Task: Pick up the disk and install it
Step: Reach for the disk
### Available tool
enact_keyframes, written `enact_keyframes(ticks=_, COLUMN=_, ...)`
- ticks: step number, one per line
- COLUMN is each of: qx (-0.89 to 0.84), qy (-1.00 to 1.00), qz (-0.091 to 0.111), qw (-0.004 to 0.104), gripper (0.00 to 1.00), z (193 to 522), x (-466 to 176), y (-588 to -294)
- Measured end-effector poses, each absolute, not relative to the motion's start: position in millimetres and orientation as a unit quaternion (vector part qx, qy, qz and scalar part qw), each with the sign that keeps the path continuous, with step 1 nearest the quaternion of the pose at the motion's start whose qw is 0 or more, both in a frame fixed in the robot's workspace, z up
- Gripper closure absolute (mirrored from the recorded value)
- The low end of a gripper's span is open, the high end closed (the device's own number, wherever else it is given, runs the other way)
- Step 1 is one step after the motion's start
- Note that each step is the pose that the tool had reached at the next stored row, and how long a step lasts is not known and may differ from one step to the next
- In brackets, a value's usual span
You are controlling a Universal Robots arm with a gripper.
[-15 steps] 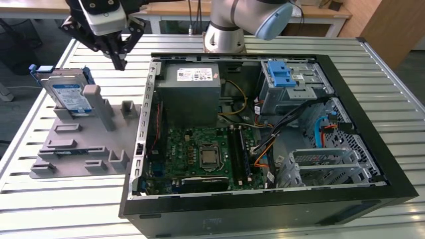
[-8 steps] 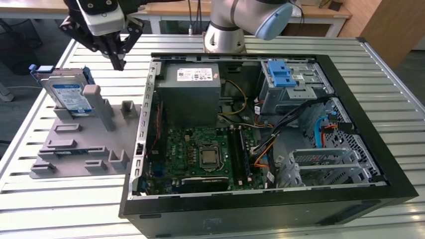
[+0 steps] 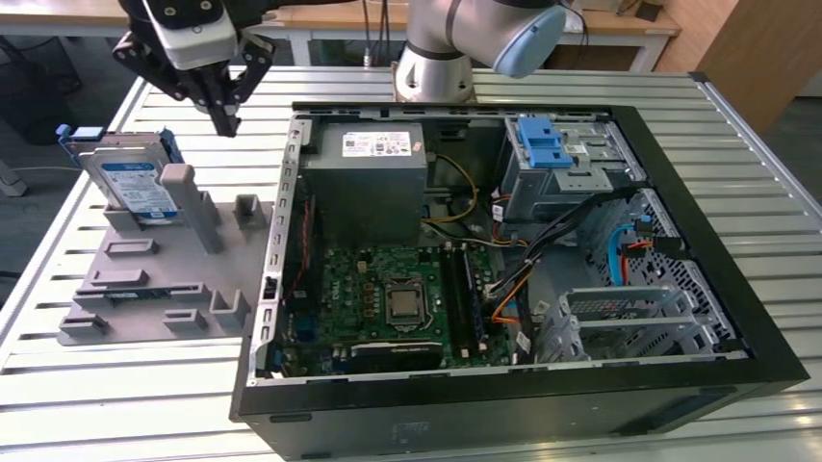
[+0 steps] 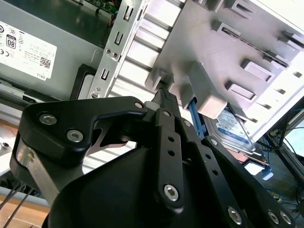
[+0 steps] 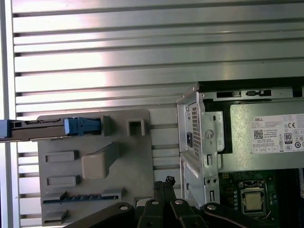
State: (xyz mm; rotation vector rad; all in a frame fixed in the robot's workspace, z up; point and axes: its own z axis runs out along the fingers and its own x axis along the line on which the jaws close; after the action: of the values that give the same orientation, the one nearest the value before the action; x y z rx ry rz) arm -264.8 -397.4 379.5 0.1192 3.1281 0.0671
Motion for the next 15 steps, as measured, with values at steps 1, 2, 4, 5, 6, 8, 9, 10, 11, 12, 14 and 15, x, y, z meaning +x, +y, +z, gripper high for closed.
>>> enact_keyframes(ticks=1, qx=0.038, qy=0.999, qz=0.021, qw=0.005, gripper=0.89, z=379.5, x=-265.2, y=-397.4)
enact_keyframes(ticks=2, qx=0.038, qy=0.999, qz=0.021, qw=0.005, gripper=0.89, z=379.5, x=-265.5, y=-397.4)
enact_keyframes(ticks=4, qx=0.038, qy=0.999, qz=0.021, qw=0.005, gripper=0.89, z=379.4, x=-266.2, y=-397.4)
enact_keyframes(ticks=5, qx=0.038, qy=0.999, qz=0.021, qw=0.005, gripper=0.89, z=379.3, x=-266.5, y=-397.4)
enact_keyframes(ticks=6, qx=0.038, qy=0.999, qz=0.021, qw=0.005, gripper=0.89, z=379.2, x=-266.9, y=-397.4)
enact_keyframes(ticks=8, qx=0.038, qy=0.999, qz=0.021, qw=0.005, gripper=0.89, z=379.1, x=-267.6, y=-397.4)
enact_keyframes(ticks=9, qx=0.038, qy=0.999, qz=0.021, qw=0.005, gripper=0.89, z=379.1, x=-268.0, y=-397.4)
enact_keyframes(ticks=10, qx=0.038, qy=0.999, qz=0.021, qw=0.005, gripper=0.89, z=379.1, x=-268.4, y=-397.4)
enact_keyframes(ticks=11, qx=0.038, qy=0.999, qz=0.021, qw=0.005, gripper=0.89, z=379.0, x=-268.8, y=-397.4)
enact_keyframes(ticks=12, qx=0.038, qy=0.999, qz=0.021, qw=0.005, gripper=0.89, z=379.0, x=-269.0, y=-397.4)
enact_keyframes(ticks=14, qx=0.038, qy=0.999, qz=0.021, qw=0.005, gripper=0.89, z=379.0, x=-270.7, y=-397.3)
enact_keyframes(ticks=15, qx=0.038, qy=0.999, qz=0.021, qw=0.005, gripper=0.89, z=378.9, x=-272.0, y=-397.0)
